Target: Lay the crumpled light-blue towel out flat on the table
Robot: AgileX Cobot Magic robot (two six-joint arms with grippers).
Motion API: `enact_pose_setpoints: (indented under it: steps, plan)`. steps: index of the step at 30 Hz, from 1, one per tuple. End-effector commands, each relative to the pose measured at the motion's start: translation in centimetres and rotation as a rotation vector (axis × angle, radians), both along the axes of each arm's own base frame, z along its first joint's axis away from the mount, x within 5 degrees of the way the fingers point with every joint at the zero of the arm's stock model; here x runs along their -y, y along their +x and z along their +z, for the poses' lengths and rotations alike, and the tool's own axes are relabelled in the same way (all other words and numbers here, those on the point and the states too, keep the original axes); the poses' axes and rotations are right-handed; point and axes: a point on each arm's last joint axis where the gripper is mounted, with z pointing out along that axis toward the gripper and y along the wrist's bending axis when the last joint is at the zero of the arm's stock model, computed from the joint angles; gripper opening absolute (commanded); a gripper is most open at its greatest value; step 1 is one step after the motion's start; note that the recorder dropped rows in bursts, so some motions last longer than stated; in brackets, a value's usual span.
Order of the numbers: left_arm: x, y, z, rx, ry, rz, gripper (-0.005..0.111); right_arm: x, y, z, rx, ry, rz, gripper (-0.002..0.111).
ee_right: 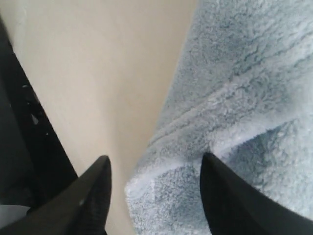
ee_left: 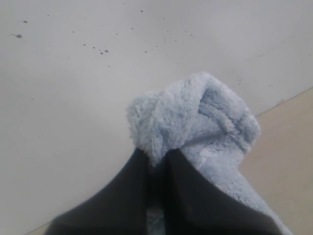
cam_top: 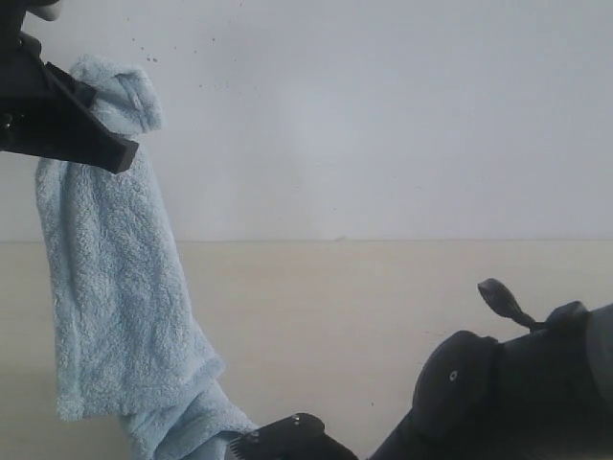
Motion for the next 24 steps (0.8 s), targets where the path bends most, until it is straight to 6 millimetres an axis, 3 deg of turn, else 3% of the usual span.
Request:
enact_pose_setpoints:
  steps: [1,12,24]
  plan:
    - [0.0,-0.1,0.1,0.004,-0.008,-0.005,0.004,-0.9,-0.7,-0.2,0.052,0.0,-0.008,0.053]
    - [0.0,-0.1,0.1,0.003,-0.013,-0.004,0.004,-1.5,-1.2,-0.3,0.071,-0.014,-0.027,0.053]
    - [0.0,-0.1,0.1,0.003,-0.024,-0.006,0.004,-0.4,-1.8,-1.4,0.026,-0.072,-0.092,0.052]
